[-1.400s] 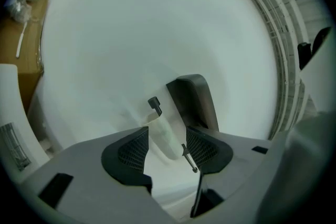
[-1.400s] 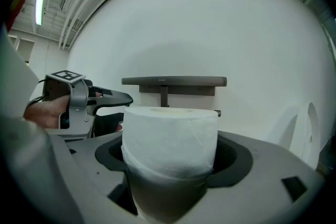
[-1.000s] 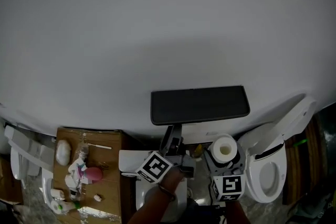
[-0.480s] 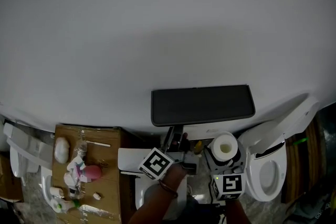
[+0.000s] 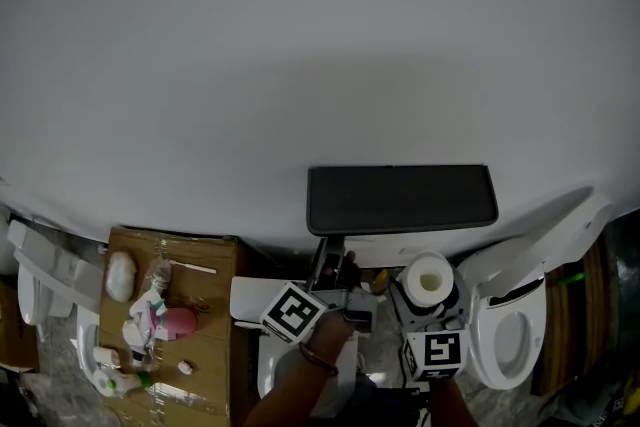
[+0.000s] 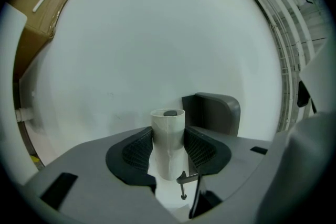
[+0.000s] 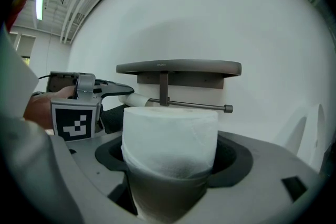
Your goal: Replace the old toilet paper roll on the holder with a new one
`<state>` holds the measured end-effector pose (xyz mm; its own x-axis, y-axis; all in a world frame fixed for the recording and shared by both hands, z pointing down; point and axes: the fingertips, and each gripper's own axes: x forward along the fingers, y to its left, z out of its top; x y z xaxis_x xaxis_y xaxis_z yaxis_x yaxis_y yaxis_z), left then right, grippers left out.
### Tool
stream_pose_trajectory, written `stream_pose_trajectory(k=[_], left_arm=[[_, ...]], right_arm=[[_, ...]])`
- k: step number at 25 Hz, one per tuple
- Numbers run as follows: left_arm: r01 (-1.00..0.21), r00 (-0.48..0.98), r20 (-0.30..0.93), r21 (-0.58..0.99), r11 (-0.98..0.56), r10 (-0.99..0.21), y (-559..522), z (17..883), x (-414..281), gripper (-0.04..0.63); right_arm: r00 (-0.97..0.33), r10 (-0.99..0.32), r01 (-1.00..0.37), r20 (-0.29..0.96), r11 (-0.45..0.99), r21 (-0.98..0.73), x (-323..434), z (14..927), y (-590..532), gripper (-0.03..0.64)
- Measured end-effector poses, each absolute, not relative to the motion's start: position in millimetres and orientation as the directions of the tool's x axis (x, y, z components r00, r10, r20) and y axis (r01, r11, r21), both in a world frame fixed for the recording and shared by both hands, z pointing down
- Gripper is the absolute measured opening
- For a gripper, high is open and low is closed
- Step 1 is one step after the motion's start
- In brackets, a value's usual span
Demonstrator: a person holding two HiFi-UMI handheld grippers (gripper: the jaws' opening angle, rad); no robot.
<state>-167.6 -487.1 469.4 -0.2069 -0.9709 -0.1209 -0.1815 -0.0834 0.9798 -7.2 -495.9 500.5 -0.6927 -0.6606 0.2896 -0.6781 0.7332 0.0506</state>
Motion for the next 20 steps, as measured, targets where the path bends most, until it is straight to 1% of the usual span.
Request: stream_pose_trajectory(k=[1,7,20], left_arm=[[-0.193,-0.214,-0.121,0.978,-0.08,-0.969,-484.7,469.0,-171.0,0.201],[-0.176,-0.265,-0.133,0.98,-0.088,-0.955,-471.0,465.5,-189.8,0.199],[-0.206,-0.374,-0.145,0.976,-0.07,-0.916,-424.9,459.8,-233.9,0.198]], right_arm=[[-0.695,-0.658,-0.675,0.29,0.736,0.051,-8.9,500.2,-495.4,0.417],[-0.711,-0.642,-0.661,0.289,0.749,0.038,-20.5,501.3,-491.7,0.416],[-0.772,-0.573,-0.587,0.274,0.808,0.036,-56.9,498.0,-470.5,0.417]])
